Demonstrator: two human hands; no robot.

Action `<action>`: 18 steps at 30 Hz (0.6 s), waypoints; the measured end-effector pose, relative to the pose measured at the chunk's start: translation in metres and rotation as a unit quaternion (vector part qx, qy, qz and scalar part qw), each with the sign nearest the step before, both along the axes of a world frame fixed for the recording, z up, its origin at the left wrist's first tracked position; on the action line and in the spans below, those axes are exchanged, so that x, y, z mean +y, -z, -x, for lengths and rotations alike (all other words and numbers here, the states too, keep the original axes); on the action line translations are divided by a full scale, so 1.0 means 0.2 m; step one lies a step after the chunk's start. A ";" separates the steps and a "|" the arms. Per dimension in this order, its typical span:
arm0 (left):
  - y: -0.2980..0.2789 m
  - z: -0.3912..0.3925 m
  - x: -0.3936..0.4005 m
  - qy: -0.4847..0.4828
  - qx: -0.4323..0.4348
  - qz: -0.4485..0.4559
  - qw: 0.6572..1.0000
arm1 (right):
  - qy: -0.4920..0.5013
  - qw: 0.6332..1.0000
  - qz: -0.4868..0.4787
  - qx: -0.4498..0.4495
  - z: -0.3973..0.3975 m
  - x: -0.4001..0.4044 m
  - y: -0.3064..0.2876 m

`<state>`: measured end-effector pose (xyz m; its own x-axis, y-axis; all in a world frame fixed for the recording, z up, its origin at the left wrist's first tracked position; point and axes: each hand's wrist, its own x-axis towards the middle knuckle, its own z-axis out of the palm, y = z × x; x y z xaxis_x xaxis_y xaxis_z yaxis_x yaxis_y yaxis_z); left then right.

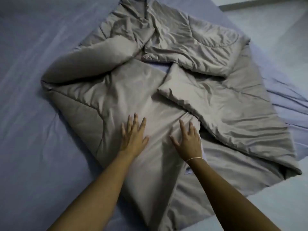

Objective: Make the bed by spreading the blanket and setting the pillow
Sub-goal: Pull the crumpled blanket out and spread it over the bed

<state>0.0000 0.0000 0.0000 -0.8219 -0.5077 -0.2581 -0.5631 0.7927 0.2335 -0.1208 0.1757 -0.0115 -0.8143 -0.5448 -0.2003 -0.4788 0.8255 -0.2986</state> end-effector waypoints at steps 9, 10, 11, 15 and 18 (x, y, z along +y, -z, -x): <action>0.58 0.15 -0.10 0.029 0.108 0.183 0.977 | 0.037 0.991 -0.013 0.125 0.08 -0.07 0.61; 0.59 0.17 -0.11 0.028 0.121 0.187 0.975 | 0.035 0.990 -0.010 0.137 0.10 -0.08 0.63; 0.61 0.19 -0.11 0.029 0.126 0.188 0.974 | 0.029 0.989 -0.008 0.143 0.11 -0.10 0.64; 0.63 0.21 -0.11 0.041 0.135 0.198 0.970 | 0.000 0.990 -0.006 0.139 0.12 -0.14 0.65; 0.61 0.18 -0.11 0.052 0.148 0.172 0.972 | -0.009 0.991 0.014 0.130 0.09 -0.15 0.61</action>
